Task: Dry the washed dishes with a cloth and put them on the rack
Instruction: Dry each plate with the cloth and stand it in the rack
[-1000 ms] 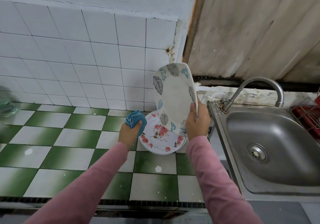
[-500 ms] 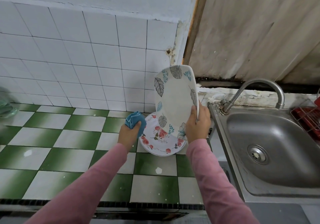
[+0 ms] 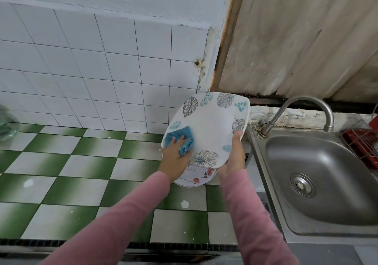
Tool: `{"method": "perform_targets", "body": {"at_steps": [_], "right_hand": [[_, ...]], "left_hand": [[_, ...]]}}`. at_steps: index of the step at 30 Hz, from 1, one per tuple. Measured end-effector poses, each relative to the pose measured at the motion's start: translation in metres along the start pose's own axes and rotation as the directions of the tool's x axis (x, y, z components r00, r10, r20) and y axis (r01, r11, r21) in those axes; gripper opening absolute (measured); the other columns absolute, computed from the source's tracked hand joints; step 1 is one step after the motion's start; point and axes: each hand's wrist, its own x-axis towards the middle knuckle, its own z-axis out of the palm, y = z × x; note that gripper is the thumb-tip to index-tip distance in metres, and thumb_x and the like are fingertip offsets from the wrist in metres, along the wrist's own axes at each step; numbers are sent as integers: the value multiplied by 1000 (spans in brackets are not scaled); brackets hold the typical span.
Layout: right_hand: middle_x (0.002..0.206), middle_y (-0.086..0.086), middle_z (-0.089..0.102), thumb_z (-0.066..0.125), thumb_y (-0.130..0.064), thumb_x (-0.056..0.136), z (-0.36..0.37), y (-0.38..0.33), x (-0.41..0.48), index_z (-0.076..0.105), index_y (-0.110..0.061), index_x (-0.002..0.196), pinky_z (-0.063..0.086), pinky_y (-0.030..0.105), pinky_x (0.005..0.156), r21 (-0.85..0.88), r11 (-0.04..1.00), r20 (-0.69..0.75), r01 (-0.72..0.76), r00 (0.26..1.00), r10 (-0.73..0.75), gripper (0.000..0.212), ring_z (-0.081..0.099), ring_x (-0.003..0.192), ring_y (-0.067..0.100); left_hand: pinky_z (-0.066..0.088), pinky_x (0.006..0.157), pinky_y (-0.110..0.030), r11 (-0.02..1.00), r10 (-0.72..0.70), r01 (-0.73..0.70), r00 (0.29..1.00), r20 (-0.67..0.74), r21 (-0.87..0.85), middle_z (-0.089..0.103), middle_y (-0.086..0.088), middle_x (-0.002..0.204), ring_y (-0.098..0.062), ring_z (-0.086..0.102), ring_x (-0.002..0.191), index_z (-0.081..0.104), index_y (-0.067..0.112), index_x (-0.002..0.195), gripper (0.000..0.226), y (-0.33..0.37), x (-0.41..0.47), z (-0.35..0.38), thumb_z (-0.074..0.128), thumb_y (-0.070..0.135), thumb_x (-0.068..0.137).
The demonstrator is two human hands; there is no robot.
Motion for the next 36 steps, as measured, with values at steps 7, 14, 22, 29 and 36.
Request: {"method": "perform_targets", "body": {"at_steps": [7, 14, 22, 29, 36], "right_hand": [[142, 20, 54, 80, -68, 66, 3, 5, 7, 49, -16, 144, 36, 64, 109, 1, 999, 162, -34, 986, 34, 98, 53, 127, 45], [144, 20, 52, 71, -63, 77, -6, 5, -9, 43, -13, 148, 35, 67, 108, 9, 995, 363, -103, 927, 93, 91, 51, 130, 44], [141, 19, 55, 65, -71, 77, 8, 5, -1, 50, -11, 143, 34, 58, 114, 33, 972, 337, -234, 918, 209, 91, 52, 130, 40], [147, 23, 47, 70, -65, 77, -3, 11, -18, 41, -12, 149, 31, 69, 109, 37, 975, 493, -221, 852, 174, 94, 46, 134, 45], [141, 20, 54, 55, -66, 84, 5, 1, -12, 49, -13, 143, 32, 59, 114, 15, 984, 369, -179, 915, 161, 79, 52, 130, 39]], "left_hand": [[-10, 121, -38, 942, 302, -331, 911, 281, 62, -12, 17, 160, -16, -18, 149, 2, 47, 147, 58, 19, -13, 24, 39, 39, 104], [-2, 122, -47, 988, 123, -116, 990, -64, 105, -17, 10, 162, -20, -15, 150, 16, 55, 144, 50, 14, 24, -8, 27, 60, 95], [-5, 120, -30, 933, 358, -361, 926, 119, 0, -1, 17, 162, -5, -13, 147, 20, 55, 140, 44, 50, -16, 22, 30, 49, 98], [-9, 120, -31, 964, 209, -203, 978, -18, 173, -9, 13, 162, -10, -16, 148, 3, 35, 155, 63, 31, 31, -1, 27, 53, 100], [-7, 121, -24, 935, 345, -348, 937, 58, 62, -2, 22, 155, 5, -15, 145, 10, 36, 148, 50, 59, -7, 23, 30, 38, 102]]}}
